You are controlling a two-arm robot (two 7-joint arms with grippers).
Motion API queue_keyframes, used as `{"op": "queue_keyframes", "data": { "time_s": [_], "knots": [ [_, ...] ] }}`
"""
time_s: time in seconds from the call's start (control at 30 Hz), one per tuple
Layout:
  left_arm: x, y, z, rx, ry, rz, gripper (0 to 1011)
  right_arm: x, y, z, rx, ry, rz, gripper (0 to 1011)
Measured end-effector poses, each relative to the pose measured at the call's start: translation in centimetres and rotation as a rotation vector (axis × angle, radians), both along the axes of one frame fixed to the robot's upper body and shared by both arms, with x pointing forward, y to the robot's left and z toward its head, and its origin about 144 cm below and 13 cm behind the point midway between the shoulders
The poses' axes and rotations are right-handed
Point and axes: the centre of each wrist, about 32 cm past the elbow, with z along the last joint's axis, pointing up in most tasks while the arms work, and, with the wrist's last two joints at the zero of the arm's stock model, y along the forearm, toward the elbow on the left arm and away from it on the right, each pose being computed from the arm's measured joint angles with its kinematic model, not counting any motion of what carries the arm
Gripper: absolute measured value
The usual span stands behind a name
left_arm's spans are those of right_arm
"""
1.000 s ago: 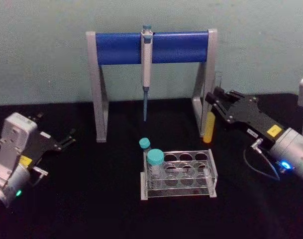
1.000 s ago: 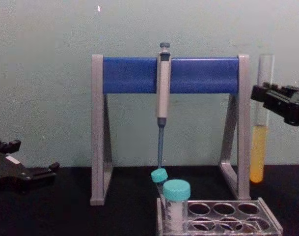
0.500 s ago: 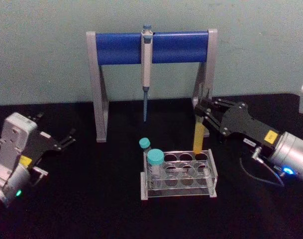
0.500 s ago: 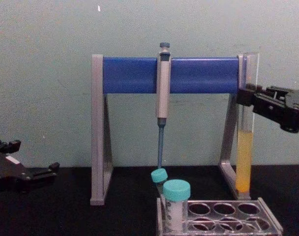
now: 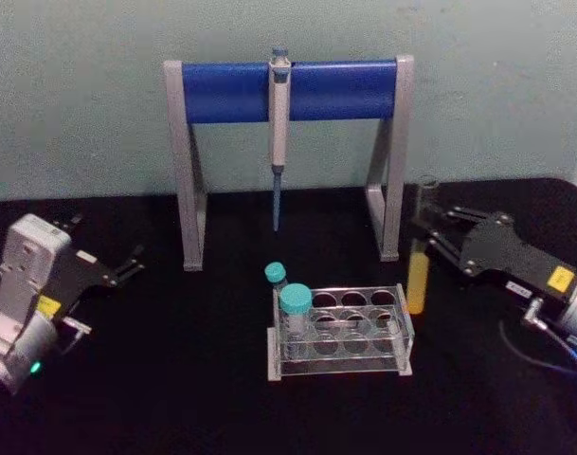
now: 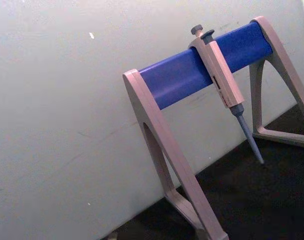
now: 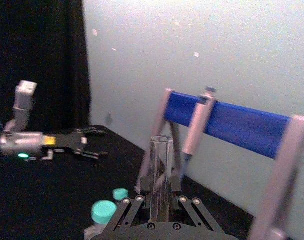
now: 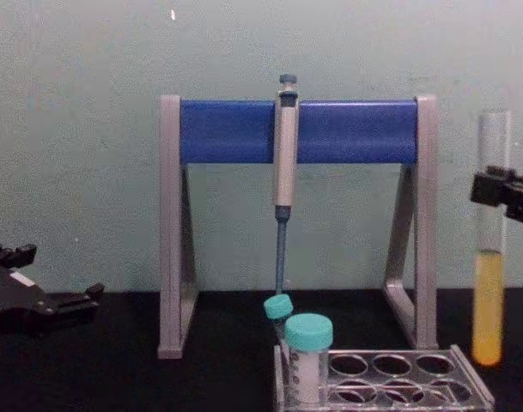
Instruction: Pick up the test tube from the test tube rack, shake it, then place it back into the test tube rack.
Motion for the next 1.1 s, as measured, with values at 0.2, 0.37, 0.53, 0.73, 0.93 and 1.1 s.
{"op": "queue_keyframes", "data": {
  "time_s": [0.2, 0.37, 0.53, 0.73, 0.93, 1.1],
  "knots": [
    [0.0, 0.0, 0.0, 0.000, 0.000, 0.000, 1001, -0.6, -0.9, 0.3, -0.023, 0.005, -0.116, 229],
    [0.0, 0.0, 0.0, 0.000, 0.000, 0.000, 1001, -0.6, -0.7, 0.4, -0.033, -0.003, -0.189, 229],
    [0.0, 0.0, 0.0, 0.000, 0.000, 0.000, 1001, 0.4, 0.0, 0.5, -0.037, -0.020, -0.247, 229],
    [0.0, 0.0, 0.0, 0.000, 0.000, 0.000, 1001, 1.5, 0.9, 0.3, -0.040, -0.032, -0.269, 229],
    [0.0, 0.0, 0.0, 0.000, 0.000, 0.000, 1001, 2.8, 1.9, 0.2, -0.017, -0.043, -0.235, 229],
    [0.0, 0.0, 0.0, 0.000, 0.000, 0.000, 1001, 3.7, 2.9, 0.1, 0.011, -0.050, -0.159, 229]
  ]
}}
